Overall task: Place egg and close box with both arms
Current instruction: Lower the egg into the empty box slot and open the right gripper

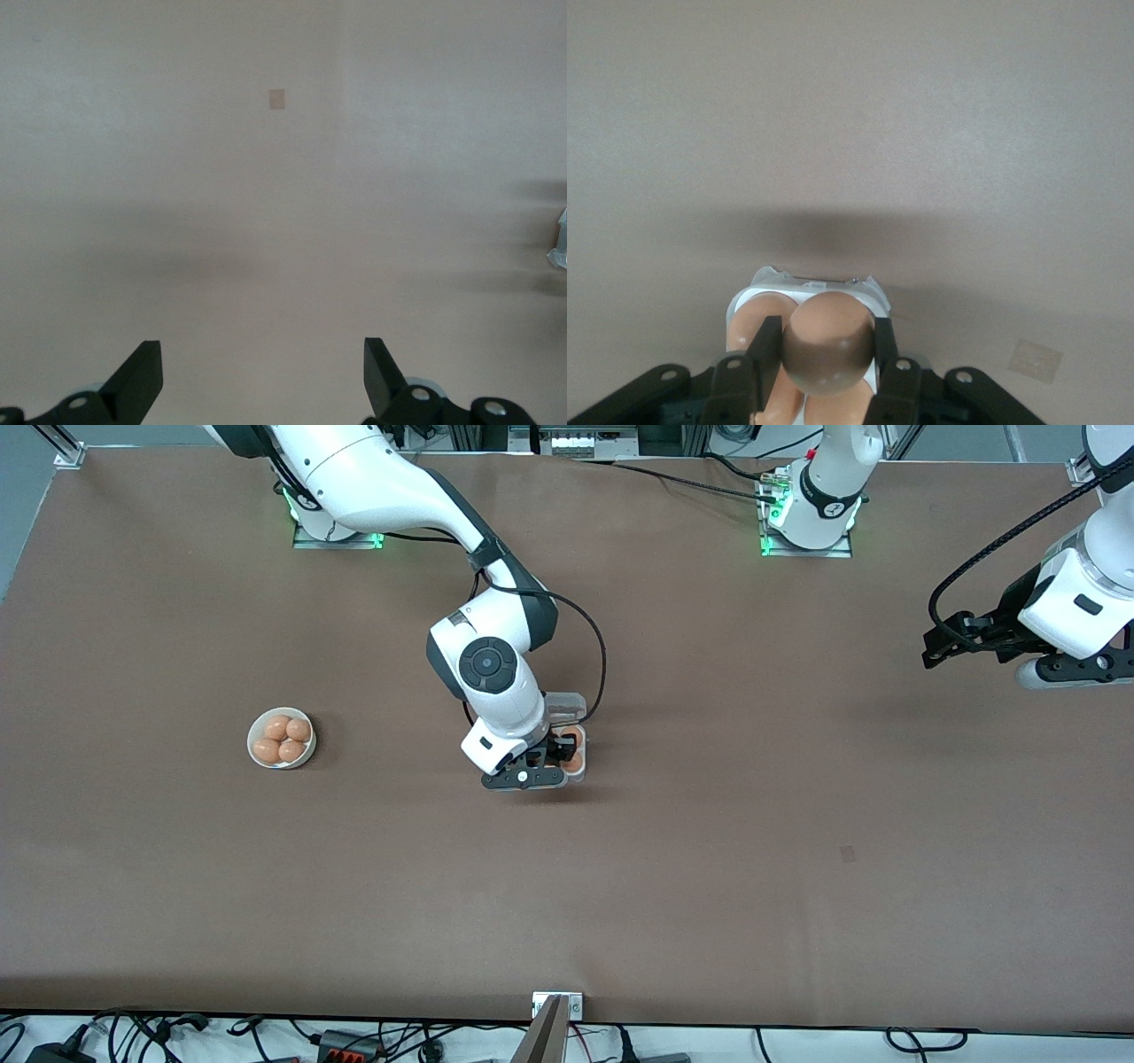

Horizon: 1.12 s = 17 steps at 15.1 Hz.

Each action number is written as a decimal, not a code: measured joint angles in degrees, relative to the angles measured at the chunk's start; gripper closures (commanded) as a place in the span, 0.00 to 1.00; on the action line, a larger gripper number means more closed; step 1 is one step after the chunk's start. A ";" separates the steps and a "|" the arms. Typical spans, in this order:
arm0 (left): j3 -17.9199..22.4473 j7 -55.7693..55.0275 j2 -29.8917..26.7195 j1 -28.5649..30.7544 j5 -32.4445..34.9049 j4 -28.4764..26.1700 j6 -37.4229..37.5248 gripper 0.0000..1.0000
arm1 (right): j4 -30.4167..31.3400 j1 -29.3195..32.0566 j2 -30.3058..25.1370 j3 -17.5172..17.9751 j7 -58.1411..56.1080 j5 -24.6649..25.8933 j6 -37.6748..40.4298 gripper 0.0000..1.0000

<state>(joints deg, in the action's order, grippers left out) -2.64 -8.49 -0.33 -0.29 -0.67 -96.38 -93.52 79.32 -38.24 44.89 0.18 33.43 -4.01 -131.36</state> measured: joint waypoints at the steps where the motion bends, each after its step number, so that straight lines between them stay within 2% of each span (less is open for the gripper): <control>1: 0.00 0.00 0.01 0.00 0.00 0.00 0.00 0.00 | 0.00 0.00 0.00 0.00 0.00 0.00 0.09 1.00; 11: -0.33 0.00 1.27 -0.03 0.00 0.01 0.52 0.00 | 0.00 -0.03 0.61 0.00 0.00 -0.26 1.84 1.00; 12: -0.35 0.00 1.47 -0.04 0.00 0.01 1.40 0.08 | 0.00 -0.03 0.61 0.00 0.00 -0.75 1.87 1.00; 13: -0.36 0.04 1.60 -0.04 0.00 0.01 2.38 0.30 | 0.00 -0.04 0.61 0.00 0.00 -1.44 1.89 1.00; 14: -0.36 0.04 1.63 -0.05 0.00 0.02 2.89 0.59 | 0.00 -0.06 0.61 0.00 0.00 -1.95 1.90 1.00; 15: -0.39 0.01 1.62 -0.12 0.00 0.02 3.13 0.73 | 0.00 -0.09 0.61 0.00 0.00 -2.22 1.92 1.00; 17: -0.63 -0.31 1.63 -0.34 0.00 0.16 3.18 0.93 | 0.00 -0.13 0.61 0.00 0.00 -2.34 1.96 0.98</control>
<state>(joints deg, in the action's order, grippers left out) -3.27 -8.80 1.30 -0.63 -0.67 -96.22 -90.33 79.33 -38.36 45.50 0.17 33.43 -6.36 -129.40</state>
